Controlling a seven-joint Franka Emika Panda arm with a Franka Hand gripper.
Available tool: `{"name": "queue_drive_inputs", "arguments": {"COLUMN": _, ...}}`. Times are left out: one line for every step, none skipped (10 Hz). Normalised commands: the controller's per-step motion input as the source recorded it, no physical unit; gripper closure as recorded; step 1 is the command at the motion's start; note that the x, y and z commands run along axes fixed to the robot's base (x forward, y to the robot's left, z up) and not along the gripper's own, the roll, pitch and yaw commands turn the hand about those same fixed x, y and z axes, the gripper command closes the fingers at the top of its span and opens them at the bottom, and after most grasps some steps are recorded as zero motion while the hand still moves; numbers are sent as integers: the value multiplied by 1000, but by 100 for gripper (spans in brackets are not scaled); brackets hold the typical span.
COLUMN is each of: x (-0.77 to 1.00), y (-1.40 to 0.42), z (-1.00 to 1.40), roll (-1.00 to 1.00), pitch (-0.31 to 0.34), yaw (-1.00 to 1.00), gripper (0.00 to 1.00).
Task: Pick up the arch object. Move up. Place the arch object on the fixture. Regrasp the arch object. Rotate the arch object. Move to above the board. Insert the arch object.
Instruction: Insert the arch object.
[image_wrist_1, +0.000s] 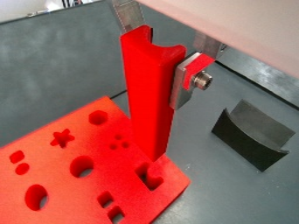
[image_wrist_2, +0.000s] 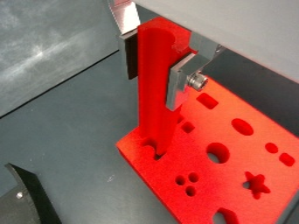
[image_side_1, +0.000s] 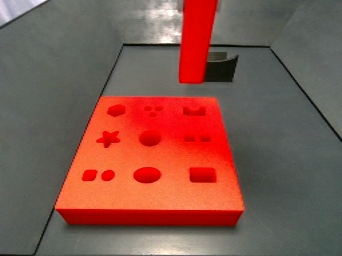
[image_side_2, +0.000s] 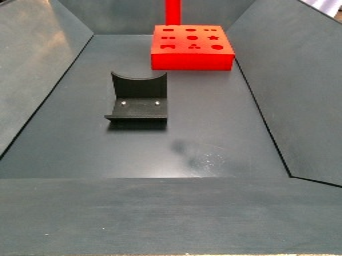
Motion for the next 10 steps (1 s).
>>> {"name": "queue_drive_inputs", "arguments": {"x": 131, "y": 0, "z": -457, "roll": 47, "pitch": -14, "yaw": 0, "gripper": 100}}
{"name": "queue_drive_inputs", "arguments": {"x": 11, "y": 0, "z": -489, "roll": -47, "pitch": -163, "yaw": 0, "gripper": 100}}
{"name": "queue_drive_inputs", "arguments": {"x": 0, "y": 0, "z": -489, "roll": -73, "pitch": -187, "yaw": 0, "gripper": 100}}
{"name": "queue_drive_inputs", "arguments": {"x": 0, "y": 0, "z": -426, "roll": -67, "pitch": -143, "yaw": 0, "gripper": 100}}
{"name": "queue_drive_inputs", "arguments": {"x": 0, "y": 0, "z": -343, "roll": -10, "pitch": -107, "yaw": 0, "gripper": 100}}
{"name": "queue_drive_inputs", "arguments": {"x": 0, "y": 0, "z": -340, "roll": -13, "pitch": -99, "yaw": 0, "gripper": 100}}
{"name": "queue_drive_inputs", "arguments": {"x": 0, "y": 0, "z": -306, "roll": -7, "pitch": -57, "yaw": 0, "gripper": 100}}
{"name": "queue_drive_inputs", "arguments": {"x": 117, "y": 0, "z": -286, "roll": -23, "pitch": -19, "yaw": 0, "gripper": 100}}
{"name": "queue_drive_inputs", "arguments": {"x": 126, "y": 0, "z": -251, "roll": -16, "pitch": 0, "yaw": 0, "gripper": 100}}
{"name": "queue_drive_inputs", "arguments": {"x": 106, "y": 0, "z": -200, "roll": -4, "pitch": 0, "yaw": 0, "gripper": 100}}
